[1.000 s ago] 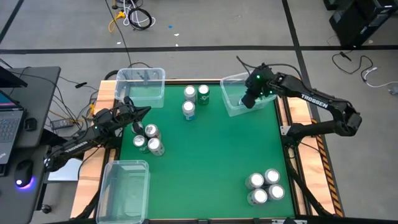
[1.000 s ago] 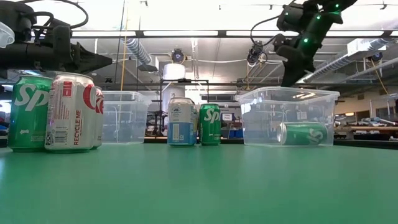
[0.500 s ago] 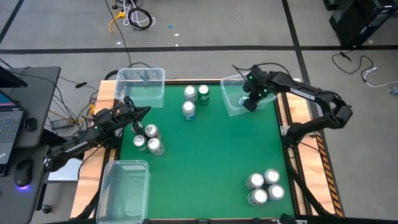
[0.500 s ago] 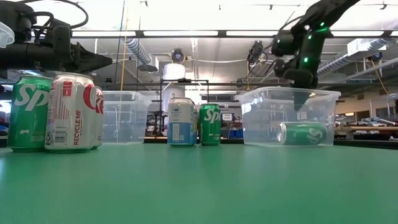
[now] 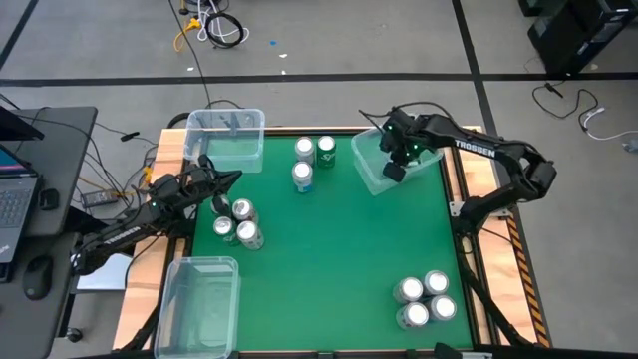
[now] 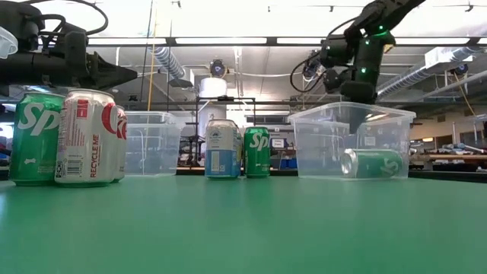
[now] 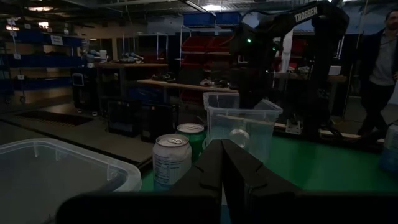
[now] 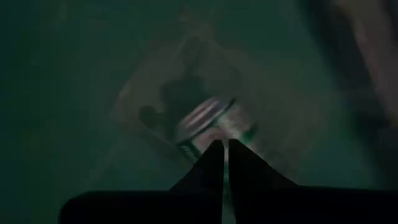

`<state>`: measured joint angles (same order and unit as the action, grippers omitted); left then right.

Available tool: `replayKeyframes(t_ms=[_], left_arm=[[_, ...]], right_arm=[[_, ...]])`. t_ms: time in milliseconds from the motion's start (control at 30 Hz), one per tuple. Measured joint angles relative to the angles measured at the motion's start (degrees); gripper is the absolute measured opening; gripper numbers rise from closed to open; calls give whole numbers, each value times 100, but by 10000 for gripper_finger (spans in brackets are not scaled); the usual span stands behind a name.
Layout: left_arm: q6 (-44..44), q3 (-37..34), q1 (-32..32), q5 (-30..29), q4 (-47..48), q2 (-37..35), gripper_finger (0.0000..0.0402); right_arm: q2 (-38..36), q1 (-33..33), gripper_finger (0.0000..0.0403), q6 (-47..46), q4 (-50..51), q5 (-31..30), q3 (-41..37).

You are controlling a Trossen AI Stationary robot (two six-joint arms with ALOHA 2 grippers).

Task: Sort soda cans
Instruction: Put the green soda can into the top right transparent bin

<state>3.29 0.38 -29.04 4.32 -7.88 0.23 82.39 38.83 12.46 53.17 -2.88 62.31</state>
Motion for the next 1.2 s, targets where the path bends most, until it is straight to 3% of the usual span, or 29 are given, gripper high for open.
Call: replayKeyframes(t_ms=[167,600,700,933,1200], left_arm=[[2,-2,0,0,0,0,10],[1,-2,0,0,0,0,10],[0,-1,0,0,0,0,10],[1,0,0,0,0,-1,10],[0,-2,0,0,0,2,10]], right_arm=[[0,220,13,1279,146,0,22],[92,726,111,1913,433,32,-145],[263,799,97,1898,555,113,-132],[466,802,10,1896,609,165,-110],[587,644,17,1170,399,401,322]])
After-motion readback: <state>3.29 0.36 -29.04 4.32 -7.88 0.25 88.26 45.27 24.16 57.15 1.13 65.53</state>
